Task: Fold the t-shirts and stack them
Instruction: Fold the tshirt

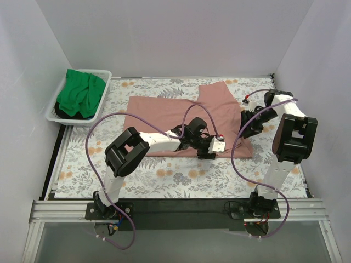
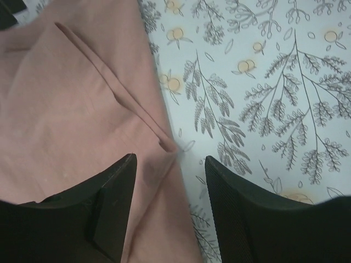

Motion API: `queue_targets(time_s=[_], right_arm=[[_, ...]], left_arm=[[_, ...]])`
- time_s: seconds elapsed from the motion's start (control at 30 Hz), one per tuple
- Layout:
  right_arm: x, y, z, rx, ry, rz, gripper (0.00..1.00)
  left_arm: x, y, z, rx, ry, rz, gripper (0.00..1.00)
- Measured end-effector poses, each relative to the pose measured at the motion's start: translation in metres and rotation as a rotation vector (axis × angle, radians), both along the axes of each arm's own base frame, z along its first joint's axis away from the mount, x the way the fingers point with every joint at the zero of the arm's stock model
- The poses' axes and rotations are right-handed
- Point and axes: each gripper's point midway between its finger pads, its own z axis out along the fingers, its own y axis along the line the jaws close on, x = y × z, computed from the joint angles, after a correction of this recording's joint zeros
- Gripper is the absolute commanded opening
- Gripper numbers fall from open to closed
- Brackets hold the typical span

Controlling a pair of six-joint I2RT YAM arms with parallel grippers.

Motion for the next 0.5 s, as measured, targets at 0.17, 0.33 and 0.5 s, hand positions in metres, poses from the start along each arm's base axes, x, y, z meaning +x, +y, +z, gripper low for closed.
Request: queue_targets(time_s=[0.17, 0.33, 0.5], right_arm=[[-0.005, 0.000, -0.004, -0.004, 0.020, 0.001, 0.54], [-0.006, -0.001, -0.005, -0.009, 0.021, 0.001, 0.53], [-0.006, -0.001, -0.005, -0.009, 0.023, 0.002, 0.51]], left_arm=[[0.006, -0.019, 0.017, -0.058, -0.071, -0.021, 0.47], [0.008, -0.026, 0.013, -0.068, -0.107, -0.039, 0.46], [0.003, -0.025, -0.009, -0.031, -0.103, -0.055, 0.44]])
